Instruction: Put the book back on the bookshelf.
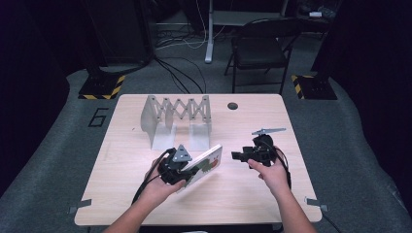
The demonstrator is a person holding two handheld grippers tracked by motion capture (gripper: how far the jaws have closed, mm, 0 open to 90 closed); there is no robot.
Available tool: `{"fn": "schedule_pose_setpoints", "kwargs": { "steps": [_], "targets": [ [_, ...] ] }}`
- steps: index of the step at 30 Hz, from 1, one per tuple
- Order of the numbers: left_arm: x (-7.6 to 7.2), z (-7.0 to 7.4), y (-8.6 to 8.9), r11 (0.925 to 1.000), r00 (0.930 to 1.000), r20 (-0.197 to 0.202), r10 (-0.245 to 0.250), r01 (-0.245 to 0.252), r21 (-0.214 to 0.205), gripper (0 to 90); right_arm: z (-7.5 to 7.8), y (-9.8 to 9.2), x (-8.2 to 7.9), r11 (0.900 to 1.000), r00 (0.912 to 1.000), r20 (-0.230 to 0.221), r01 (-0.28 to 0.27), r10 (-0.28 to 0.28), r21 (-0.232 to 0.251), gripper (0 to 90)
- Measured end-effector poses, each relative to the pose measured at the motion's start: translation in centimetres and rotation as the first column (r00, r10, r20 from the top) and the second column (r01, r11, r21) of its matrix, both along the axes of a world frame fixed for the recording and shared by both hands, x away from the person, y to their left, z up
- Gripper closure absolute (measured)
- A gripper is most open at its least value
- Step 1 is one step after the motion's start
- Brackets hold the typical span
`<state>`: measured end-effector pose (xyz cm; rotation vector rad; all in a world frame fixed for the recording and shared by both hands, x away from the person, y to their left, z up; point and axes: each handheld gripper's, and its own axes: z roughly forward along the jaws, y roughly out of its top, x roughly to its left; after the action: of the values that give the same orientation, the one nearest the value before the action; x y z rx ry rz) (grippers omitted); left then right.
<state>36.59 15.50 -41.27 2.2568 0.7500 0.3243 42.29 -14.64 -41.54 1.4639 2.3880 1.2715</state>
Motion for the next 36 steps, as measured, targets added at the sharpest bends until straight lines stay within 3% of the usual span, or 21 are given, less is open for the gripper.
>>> {"fn": "schedule_pose_setpoints", "kwargs": {
  "steps": [9, 20, 31, 35, 36],
  "targets": [
    [0.5, 0.9, 1.6, 0.9982, 0.9985, -0.001, 0.055, -0.055, -0.025, 76.3, 0.0, -0.1, 0.0, 1.0000, 1.0000, -0.005, 0.007, -0.007, 0.003, 37.5],
    [1.5, 1.5, 1.9, 0.9927, 0.9940, 0.003, 0.109, -0.109, -0.052, 76.3, -0.1, -0.2, 0.1, 0.9999, 0.9999, -0.003, 0.010, -0.010, 0.001, 37.5],
    [2.1, 2.0, 2.1, 0.9899, 0.9927, 0.004, 0.120, -0.120, -0.076, 76.2, -0.2, -0.3, 0.1, 0.9999, 0.9998, -0.009, 0.016, -0.016, 0.004, 37.5],
    [2.1, 2.0, 2.4, 0.9878, 0.9905, 0.016, 0.137, -0.135, -0.077, 76.2, -0.2, -0.4, 0.2, 0.9999, 0.9998, -0.008, 0.016, -0.016, 0.004, 37.4],
    [2.2, 2.0, 2.6, 0.9889, 0.9903, 0.023, 0.137, -0.136, -0.059, 76.3, -0.2, -0.5, 0.2, 0.9999, 0.9998, -0.007, 0.017, -0.017, 0.003, 37.4]
  ]
}}
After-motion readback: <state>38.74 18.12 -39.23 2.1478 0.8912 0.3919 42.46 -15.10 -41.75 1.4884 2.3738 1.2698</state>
